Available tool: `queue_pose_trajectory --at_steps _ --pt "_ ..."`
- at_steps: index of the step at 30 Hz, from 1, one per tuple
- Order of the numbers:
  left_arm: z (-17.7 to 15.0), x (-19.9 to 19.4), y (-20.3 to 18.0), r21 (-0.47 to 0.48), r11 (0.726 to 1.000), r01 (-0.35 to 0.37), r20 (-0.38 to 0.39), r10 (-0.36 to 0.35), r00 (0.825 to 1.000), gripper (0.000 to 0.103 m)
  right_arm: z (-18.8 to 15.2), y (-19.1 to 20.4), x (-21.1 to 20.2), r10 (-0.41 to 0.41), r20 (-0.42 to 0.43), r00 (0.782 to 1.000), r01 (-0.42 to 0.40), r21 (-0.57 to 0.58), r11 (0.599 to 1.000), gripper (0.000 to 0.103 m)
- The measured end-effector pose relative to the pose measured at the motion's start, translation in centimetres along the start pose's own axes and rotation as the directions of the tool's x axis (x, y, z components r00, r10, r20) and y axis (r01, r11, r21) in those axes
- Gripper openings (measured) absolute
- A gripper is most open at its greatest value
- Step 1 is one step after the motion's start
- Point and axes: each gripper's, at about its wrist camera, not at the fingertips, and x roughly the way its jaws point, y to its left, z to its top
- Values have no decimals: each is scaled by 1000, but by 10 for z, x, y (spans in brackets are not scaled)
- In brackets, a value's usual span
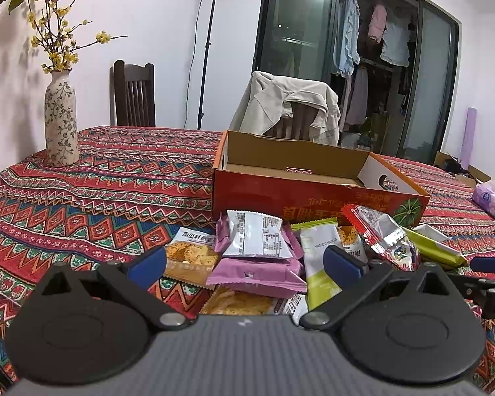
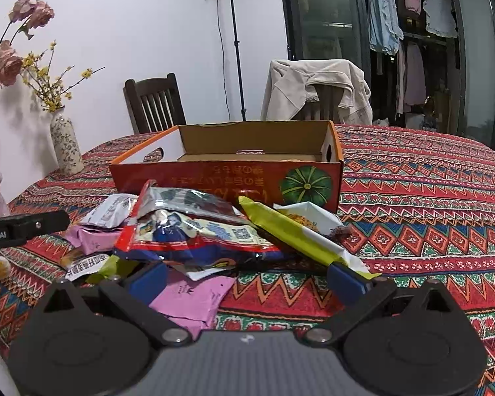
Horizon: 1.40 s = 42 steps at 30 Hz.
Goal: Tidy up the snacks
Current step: 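Move both open grippers back toward the snack pile, then grasp the red-and-blue chip bag with right gripper while left gripper grasps a cookie packet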
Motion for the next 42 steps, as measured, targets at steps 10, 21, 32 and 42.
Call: queue_pose_trajectory --at_steps 10,21,32,42 --pt "-13 23 -3 55 998 1 -154 8 988 103 -3 3 6 0 -26 1000 0 -5 1000 103" --pt "-15 59 -7 65 998 -18 -265 35 964 103 -5 -4 7 -7 -32 999 8 13 1000 103" --pt "-17 63 -19 129 992 -12 -276 48 960 102 -10 -8 9 -2 -36 999 3 37 999 103" --pt "-20 48 -28 136 991 -4 -248 38 968 76 -13 -4 7 5 -35 999 -4 35 999 103"
